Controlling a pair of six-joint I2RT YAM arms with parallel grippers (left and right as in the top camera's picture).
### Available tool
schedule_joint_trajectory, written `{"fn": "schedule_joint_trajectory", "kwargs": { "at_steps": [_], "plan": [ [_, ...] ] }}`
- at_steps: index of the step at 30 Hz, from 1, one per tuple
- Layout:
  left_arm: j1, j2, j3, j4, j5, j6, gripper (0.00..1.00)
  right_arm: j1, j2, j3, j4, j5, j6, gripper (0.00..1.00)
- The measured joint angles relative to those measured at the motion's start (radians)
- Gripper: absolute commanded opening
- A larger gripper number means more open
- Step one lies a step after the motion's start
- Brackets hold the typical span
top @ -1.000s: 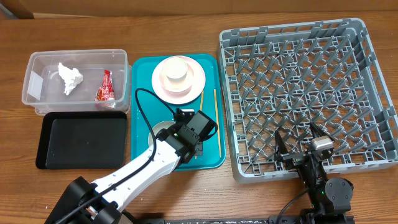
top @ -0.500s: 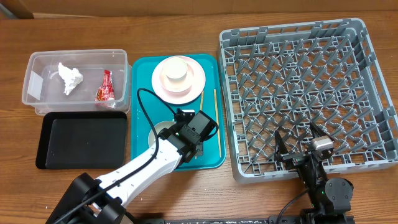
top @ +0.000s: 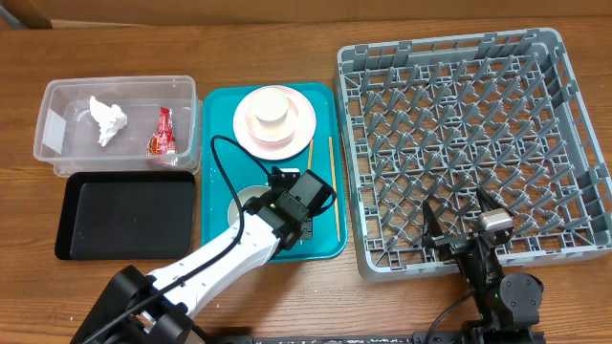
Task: Sort waste into correct bins and load items into the dishwasher
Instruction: 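Grip the rice bowl rim with the left gripper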
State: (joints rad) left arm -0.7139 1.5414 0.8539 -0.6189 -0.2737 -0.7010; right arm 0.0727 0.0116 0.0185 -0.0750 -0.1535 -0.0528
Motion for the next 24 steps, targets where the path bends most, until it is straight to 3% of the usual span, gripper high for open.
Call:
{"fn": "schedule_joint_trajectory", "kwargs": {
  "at_steps": [24],
  "plan": [
    [0.000, 0.000, -0.001, -0.016, -0.013, 0.050, 0.09, 0.000, 0.000, 0.000, 0.000, 0.000, 0.000, 1.00]
  ]
}}
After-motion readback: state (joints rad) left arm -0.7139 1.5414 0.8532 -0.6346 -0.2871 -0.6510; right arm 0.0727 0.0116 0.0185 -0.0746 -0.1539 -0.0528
